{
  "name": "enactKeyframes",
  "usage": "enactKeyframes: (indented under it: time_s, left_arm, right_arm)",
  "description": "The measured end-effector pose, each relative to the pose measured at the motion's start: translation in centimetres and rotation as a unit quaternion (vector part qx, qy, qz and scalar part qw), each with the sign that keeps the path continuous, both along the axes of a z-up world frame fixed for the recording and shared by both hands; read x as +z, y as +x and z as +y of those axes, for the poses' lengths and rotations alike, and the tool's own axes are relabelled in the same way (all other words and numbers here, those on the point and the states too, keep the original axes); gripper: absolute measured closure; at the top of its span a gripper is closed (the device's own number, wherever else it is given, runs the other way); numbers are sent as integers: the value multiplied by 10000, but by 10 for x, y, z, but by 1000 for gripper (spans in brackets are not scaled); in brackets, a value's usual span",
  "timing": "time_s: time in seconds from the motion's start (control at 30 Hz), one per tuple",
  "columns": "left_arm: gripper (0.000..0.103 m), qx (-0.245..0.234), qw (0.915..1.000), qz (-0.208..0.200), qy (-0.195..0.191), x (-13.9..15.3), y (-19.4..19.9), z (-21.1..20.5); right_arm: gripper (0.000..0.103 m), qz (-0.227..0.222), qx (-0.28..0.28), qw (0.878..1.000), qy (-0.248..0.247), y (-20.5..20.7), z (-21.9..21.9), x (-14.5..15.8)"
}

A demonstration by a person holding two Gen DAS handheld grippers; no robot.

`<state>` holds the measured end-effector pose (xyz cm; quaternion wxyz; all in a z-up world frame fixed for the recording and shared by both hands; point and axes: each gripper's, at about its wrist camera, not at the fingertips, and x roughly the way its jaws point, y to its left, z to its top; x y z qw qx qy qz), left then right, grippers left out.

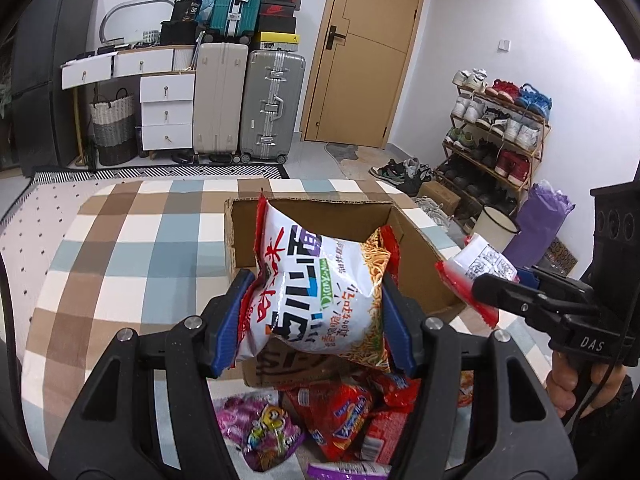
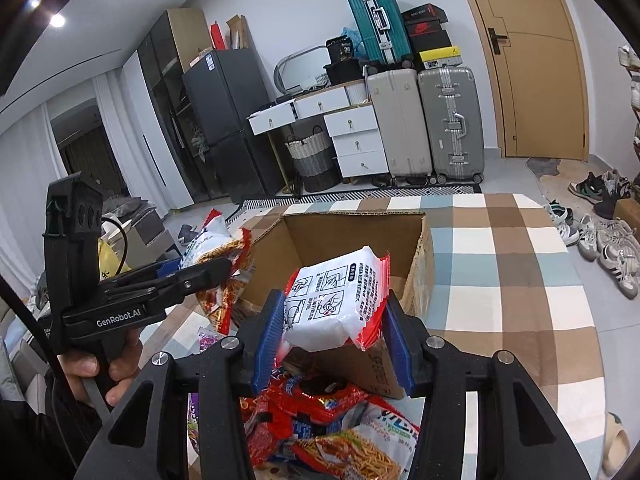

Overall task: Organize snacks
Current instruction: 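Carry both held bags over the cardboard box and lower them inside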

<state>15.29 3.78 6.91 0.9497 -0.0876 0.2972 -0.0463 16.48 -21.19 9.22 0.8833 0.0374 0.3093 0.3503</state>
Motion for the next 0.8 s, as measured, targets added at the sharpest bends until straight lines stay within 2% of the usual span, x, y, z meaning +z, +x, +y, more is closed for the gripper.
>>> enactKeyframes:
  time_s: [0.67,0.7,0.73,0.8]
  left_arm:
    - [45,-46,9995,285,157,-22,61,-10]
    - [46,-42,9994,307,168,-24,64,-10]
    - [53,-26,9993,331,181,-27,66,-9]
    - [59,-34,9987,472,214,-33,73,-8]
  right_arm:
    - [55,262,110,9994,-220,43,21,-21]
    - [55,263,121,9993,-233,45,23,-22]
    - [55,267,126,9992,-253,46,24,-23]
    - [55,275,130,9991,-296,48,26,-25]
